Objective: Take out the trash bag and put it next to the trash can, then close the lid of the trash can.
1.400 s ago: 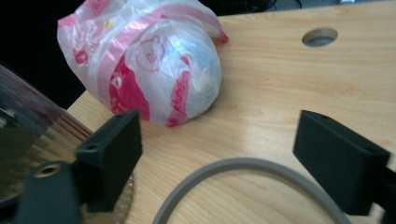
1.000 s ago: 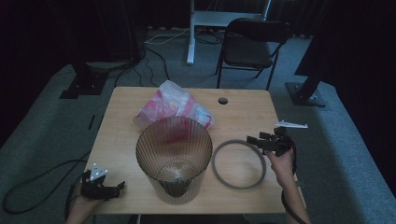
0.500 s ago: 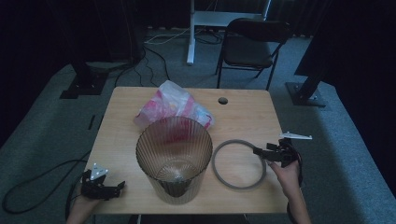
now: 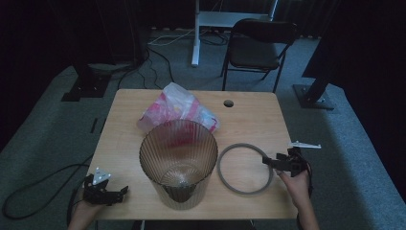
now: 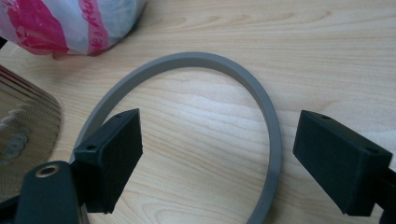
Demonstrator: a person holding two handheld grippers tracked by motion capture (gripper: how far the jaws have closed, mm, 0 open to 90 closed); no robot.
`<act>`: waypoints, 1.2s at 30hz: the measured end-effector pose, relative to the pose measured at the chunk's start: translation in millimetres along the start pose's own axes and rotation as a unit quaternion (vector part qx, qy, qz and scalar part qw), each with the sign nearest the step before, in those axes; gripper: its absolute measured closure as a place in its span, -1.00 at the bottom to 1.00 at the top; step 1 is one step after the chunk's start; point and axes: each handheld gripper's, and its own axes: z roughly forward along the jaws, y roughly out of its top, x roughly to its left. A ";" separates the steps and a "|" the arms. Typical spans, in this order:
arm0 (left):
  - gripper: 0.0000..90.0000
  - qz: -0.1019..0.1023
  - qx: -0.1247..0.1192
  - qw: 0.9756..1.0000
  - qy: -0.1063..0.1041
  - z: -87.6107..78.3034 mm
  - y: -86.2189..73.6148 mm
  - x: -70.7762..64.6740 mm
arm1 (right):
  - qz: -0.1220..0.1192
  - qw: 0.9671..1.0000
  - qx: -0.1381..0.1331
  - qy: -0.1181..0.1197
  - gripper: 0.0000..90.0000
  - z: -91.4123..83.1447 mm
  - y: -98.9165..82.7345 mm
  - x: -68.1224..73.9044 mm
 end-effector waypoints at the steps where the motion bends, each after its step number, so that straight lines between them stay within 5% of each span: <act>1: -1.00 0.000 0.000 1.000 0.000 0.0 0.1 0.0 | 0.001 1.000 0.002 -0.002 -0.67 0.2 -1.2 -1.2; 12: -1.00 0.001 0.000 1.000 -0.001 0.1 0.2 0.1 | 0.005 0.999 0.026 -0.043 -0.62 7.2 -6.9 -11.5; 22: -1.00 0.001 0.000 1.000 -0.001 0.1 0.2 0.2 | -0.007 0.994 0.062 -0.090 -0.52 28.7 -13.3 -12.2; 30: -1.00 0.001 0.000 1.000 -0.001 0.1 0.1 0.2 | -0.040 0.984 0.081 -0.154 -0.18 37.5 -15.6 -3.0; 32: -1.00 0.001 0.000 1.000 -0.001 0.1 0.1 0.2 | -0.070 0.977 0.089 -0.180 0.04 39.1 -16.5 1.8; 35: -1.00 0.001 0.000 1.000 -0.001 0.1 0.2 0.2 | -0.075 0.977 0.088 -0.178 0.26 38.5 -16.5 2.9; 36: -1.00 0.001 0.000 1.000 -0.001 0.1 0.1 0.2 | -0.074 0.978 0.084 -0.179 0.48 38.1 -16.7 2.9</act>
